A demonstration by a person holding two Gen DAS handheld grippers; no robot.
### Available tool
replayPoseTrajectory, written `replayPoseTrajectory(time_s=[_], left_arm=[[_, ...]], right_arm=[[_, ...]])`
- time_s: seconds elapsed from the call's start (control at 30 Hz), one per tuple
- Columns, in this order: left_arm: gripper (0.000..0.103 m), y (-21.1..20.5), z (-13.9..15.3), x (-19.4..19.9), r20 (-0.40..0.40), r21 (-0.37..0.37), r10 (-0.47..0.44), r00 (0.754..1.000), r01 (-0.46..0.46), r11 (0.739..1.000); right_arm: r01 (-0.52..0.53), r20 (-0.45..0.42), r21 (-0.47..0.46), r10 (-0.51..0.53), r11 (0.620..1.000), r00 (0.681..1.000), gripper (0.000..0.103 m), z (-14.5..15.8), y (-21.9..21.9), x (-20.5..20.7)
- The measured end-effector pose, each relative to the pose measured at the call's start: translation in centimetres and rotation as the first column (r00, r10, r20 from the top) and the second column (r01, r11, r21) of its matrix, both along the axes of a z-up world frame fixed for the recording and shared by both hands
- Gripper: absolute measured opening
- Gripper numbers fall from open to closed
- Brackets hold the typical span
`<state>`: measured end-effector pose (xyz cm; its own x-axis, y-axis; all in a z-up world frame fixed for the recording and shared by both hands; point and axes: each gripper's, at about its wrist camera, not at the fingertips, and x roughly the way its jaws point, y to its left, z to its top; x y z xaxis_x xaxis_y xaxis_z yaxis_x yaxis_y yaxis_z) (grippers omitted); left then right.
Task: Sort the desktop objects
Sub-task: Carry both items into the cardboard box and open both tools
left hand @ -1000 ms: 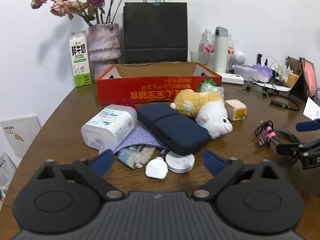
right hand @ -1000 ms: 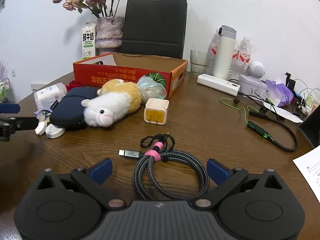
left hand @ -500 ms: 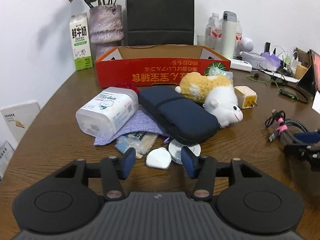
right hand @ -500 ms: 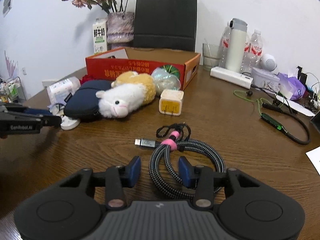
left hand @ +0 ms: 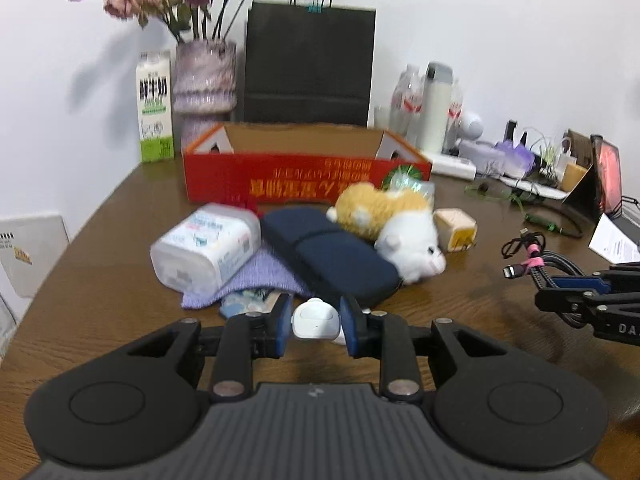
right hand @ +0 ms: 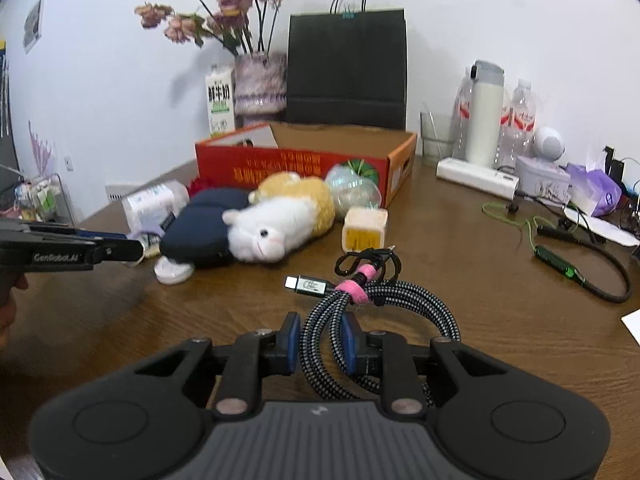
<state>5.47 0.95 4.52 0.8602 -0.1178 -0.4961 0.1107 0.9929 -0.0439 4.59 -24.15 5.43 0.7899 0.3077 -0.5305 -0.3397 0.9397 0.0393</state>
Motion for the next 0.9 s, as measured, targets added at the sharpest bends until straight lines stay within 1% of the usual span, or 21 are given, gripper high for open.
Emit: replayPoseTrajectory(time_s=[0.13, 0.23, 0.33, 0.43, 0.53, 0.6, 0.67, 0.73, 0.8, 0.9], left_arm=[[0.027, -0.3, 2.3, 0.1, 0.064, 0.006, -0.023, 0.998, 0.023, 1.0], [0.027, -0.6, 5.1, 1.8, 0.142, 0.019, -0.031, 0.989, 0.028, 0.999], [0.027, -0.8, 8.4, 5.3, 0.213, 0.006, -0.012, 0.977, 0.012, 1.0], [0.027, -0.8, 10.8, 10.4, 0.238, -0.039, 0.035, 0.971, -0.026, 0.999], [0.027, -0.8, 11.3, 15.9, 0.212, -0.061, 0.089, 0.973, -0.077, 0.995], [0.027, -0.4, 10.7, 19.4, 0.173, -0.075, 0.125, 0.977, -0.113, 0.991], [0.027, 0.4, 9.6, 22.5, 0.124, -0.087, 0.159, 0.979, -0.149, 0.985], [0.027, 1.2, 8.5, 24.6, 0.075, -0.098, 0.178, 0.981, -0.17, 0.981], [0.027, 1.7, 7.6, 25.7, 0.058, -0.092, 0.183, 0.981, -0.177, 0.98], [0.027, 2.1, 6.8, 26.9, 0.041, -0.084, 0.19, 0.981, -0.186, 0.979]], right_arm=[[-0.018, 0.049, 0.014, 0.018, 1.0, 0.999, 0.021, 1.7, 0.6, 0.4], [-0.049, 0.097, 0.025, 0.046, 0.998, 0.994, 0.021, 4.1, 1.3, 2.3], [-0.056, 0.166, 0.014, 0.053, 0.998, 0.985, 0.021, 7.0, 2.7, 5.2], [-0.049, 0.207, 0.027, 0.042, 0.998, 0.978, 0.021, 9.8, 4.7, 10.0], [-0.035, 0.207, 0.053, 0.023, 0.998, 0.978, 0.021, 11.5, 6.7, 15.3], [-0.027, 0.18, 0.058, 0.017, 0.998, 0.984, 0.021, 11.6, 7.9, 18.8], [-0.02, 0.132, 0.052, 0.013, 0.998, 0.991, 0.021, 10.8, 8.9, 22.3], [-0.003, 0.066, 0.038, 0.0, 0.999, 0.998, 0.021, 9.3, 9.6, 25.7], [0.009, 0.019, 0.031, -0.009, 0.999, 1.0, 0.021, 7.9, 10.2, 28.1], [0.013, -0.022, 0.041, -0.012, 0.999, 1.0, 0.021, 6.5, 10.4, 30.2]])
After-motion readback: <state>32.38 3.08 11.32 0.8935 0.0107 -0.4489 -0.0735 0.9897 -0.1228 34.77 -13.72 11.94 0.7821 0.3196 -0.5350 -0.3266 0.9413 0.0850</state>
